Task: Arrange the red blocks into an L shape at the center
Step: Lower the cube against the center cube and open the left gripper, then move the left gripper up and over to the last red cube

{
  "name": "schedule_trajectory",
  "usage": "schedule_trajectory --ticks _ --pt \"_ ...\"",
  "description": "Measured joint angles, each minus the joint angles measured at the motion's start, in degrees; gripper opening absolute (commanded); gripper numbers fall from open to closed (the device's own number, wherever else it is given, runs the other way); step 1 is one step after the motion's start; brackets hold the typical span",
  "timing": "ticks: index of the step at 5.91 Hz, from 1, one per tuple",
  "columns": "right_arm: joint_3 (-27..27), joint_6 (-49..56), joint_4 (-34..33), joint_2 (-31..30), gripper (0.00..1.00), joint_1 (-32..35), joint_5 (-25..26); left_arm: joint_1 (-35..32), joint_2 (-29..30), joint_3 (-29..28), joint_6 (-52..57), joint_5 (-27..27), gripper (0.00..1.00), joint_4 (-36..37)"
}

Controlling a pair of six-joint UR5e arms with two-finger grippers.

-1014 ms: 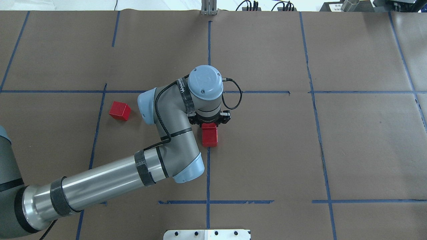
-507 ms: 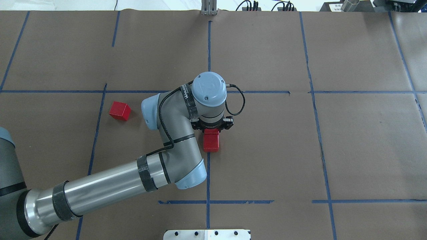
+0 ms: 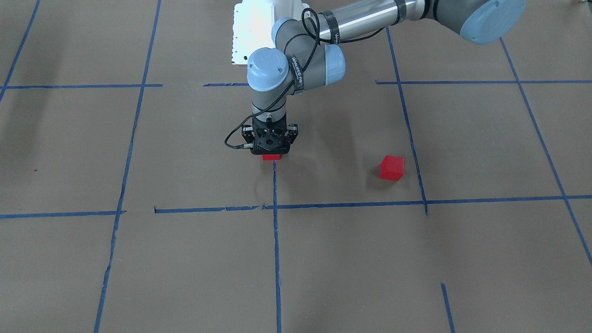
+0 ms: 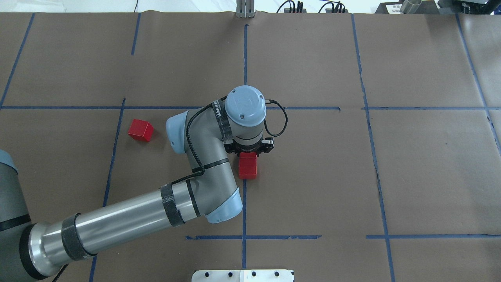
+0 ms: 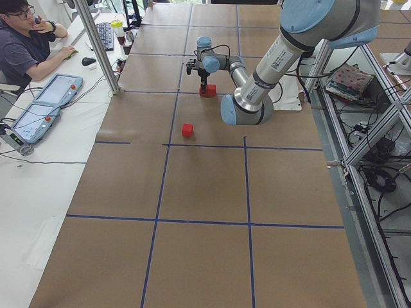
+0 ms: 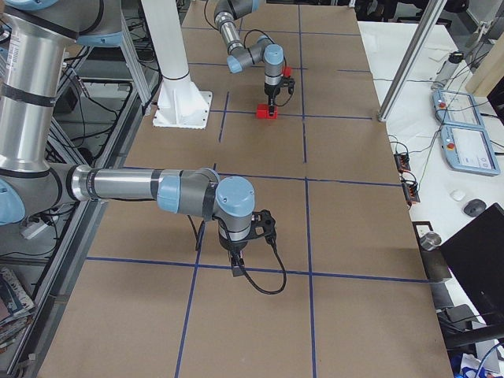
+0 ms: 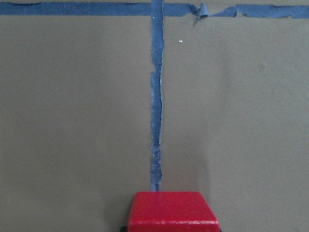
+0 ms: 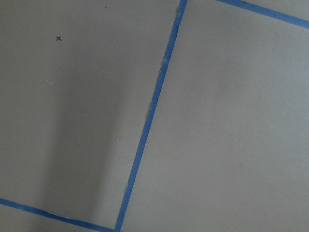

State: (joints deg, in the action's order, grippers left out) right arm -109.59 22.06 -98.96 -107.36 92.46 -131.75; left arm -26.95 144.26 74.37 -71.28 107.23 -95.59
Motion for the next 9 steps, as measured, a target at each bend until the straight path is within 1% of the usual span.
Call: schedule_trajectory --ticks 1,2,3,4,5,6,8,9 --pt "0.0 0.0 0.0 0.0 1.00 0.0 0.0 0.0 0.0 0.0 0.0 0.0 0.16 0.1" --pt "0.0 0.0 0.0 0.0 1.00 0.0 0.0 0.0 0.0 0.0 0.0 0.0 0.39 0.1" --pt "0.0 0.0 0.0 0.0 1.00 0.0 0.0 0.0 0.0 0.0 0.0 0.0 0.68 0.1" --pt "0.0 0.0 0.0 0.0 1.00 0.0 0.0 0.0 -0.2 -0.1 0.0 0.0 0.87 0.3" --pt "0.0 0.0 0.0 0.0 1.00 0.0 0.0 0.0 -0.2 0.0 0.0 0.0 0.96 0.1" --pt "0.0 0.0 0.0 0.0 1.00 0.0 0.0 0.0 -0.2 0.1 0.2 -0.1 0.99 0.1" --pt "0.0 0.0 0.0 0.1 1.00 0.0 0.1 -0.4 0.1 2.0 0.8 0.2 1.00 0.8" --pt "0.0 0.0 0.0 0.1 1.00 0.0 0.0 -1.6 0.1 3.7 1.5 1.6 1.00 1.7"
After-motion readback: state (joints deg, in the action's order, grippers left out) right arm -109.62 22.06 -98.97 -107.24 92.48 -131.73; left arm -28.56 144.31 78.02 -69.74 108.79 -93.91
